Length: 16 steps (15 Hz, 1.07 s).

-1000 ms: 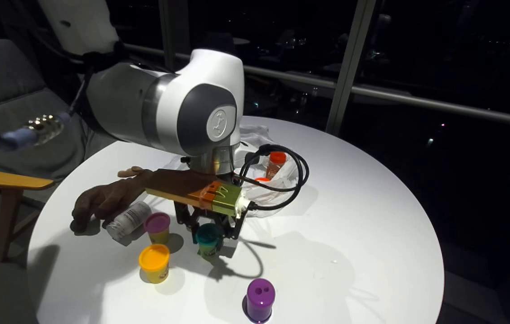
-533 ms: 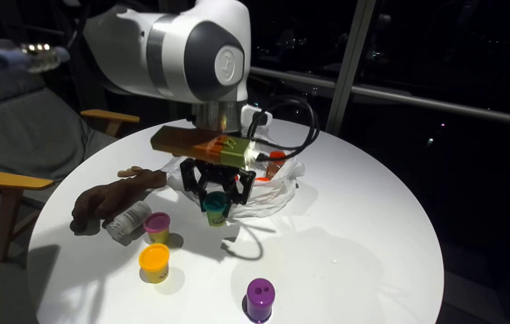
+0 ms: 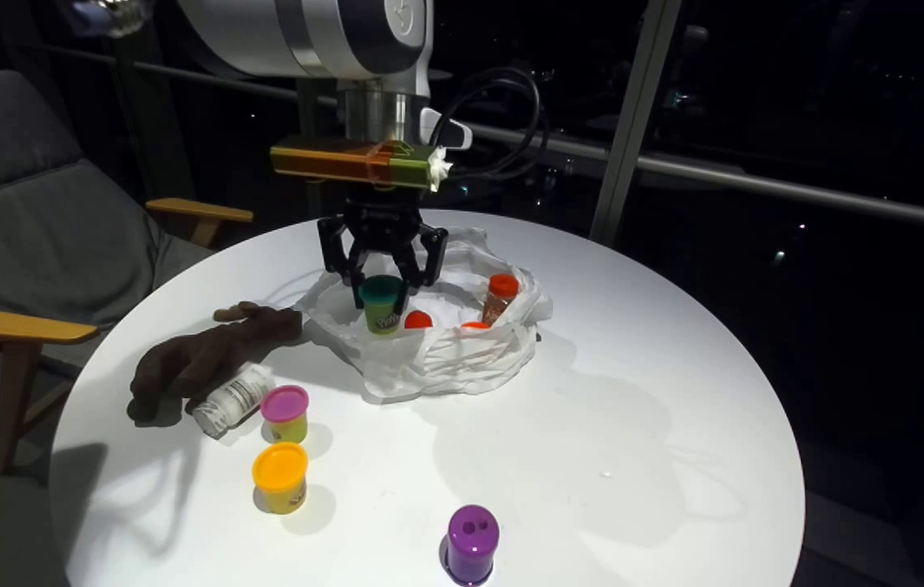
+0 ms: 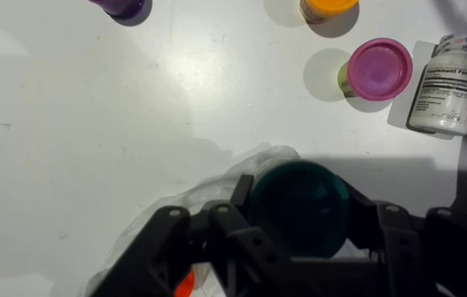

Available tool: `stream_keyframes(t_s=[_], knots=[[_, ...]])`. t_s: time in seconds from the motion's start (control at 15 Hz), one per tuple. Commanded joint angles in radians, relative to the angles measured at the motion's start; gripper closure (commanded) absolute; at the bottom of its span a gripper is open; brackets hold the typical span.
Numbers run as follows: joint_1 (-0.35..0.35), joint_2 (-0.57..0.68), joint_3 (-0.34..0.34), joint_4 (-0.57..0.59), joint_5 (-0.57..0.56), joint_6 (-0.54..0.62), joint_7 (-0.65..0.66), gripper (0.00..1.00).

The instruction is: Pick up all the objects surrounding the plastic and arrange them on the plastic

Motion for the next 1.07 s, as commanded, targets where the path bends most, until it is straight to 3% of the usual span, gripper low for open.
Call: stream_keyframes(t_s=[0.0,0.47,1.0], knots=[[0.016,0.128,-0.007,0.169,-0.025,-0.007,0.020,0.76],[0.010,0.277,-0.009,0.356,-0.006,0.016,0.010,0.76],[0.019,0.401,-0.027,0.456,-0.021,0.044,0.014,0.76]])
